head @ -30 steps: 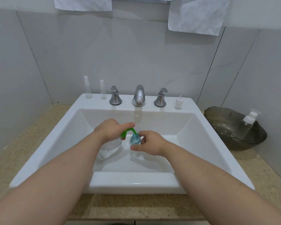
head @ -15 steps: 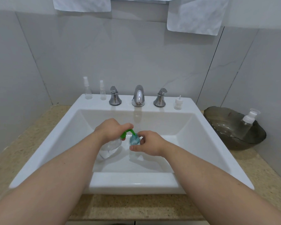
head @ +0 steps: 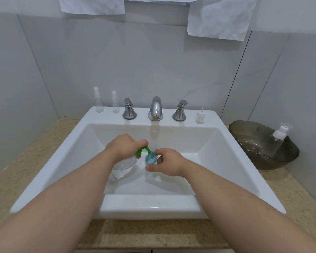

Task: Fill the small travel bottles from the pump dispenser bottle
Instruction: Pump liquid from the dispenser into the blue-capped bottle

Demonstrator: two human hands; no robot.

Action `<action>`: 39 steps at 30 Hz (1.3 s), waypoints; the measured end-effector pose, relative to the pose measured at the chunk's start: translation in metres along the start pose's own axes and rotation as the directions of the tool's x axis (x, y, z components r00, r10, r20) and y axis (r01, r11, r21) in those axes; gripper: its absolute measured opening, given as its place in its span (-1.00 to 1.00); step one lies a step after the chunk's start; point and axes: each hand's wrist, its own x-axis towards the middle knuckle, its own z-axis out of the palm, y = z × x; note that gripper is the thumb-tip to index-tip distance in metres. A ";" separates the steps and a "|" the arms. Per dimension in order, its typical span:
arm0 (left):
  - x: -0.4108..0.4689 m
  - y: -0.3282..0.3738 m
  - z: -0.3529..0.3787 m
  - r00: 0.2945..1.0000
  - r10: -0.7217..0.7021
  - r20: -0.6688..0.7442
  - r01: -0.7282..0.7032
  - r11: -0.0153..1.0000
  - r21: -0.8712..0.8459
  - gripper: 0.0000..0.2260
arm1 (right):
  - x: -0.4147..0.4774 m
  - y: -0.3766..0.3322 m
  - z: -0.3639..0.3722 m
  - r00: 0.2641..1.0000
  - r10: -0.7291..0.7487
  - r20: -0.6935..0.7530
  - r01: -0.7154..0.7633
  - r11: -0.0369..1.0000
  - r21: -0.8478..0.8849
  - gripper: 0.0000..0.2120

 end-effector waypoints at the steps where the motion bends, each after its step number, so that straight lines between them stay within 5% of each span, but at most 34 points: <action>1: 0.000 -0.001 -0.001 1.000 0.002 -0.004 -0.002 1.000 0.000 -0.47 | 0.000 0.000 0.000 1.000 0.002 0.000 -0.002 1.000 0.004 -0.60; 7: 0.002 -0.005 -0.001 1.000 -0.006 -0.007 0.006 1.000 0.010 -0.33 | 0.000 -0.001 -0.001 1.000 0.000 0.001 0.000 1.000 0.013 -0.67; 33: 0.001 0.001 0.002 1.000 0.002 0.016 -0.002 1.000 0.007 -0.56 | -0.002 -0.003 -0.001 1.000 -0.004 0.002 0.004 1.000 -0.002 -0.65; 39: 0.001 -0.002 0.001 1.000 0.022 -0.017 -0.021 0.999 0.040 -0.43 | -0.002 -0.003 -0.002 1.000 0.000 0.013 0.000 1.000 0.004 -0.66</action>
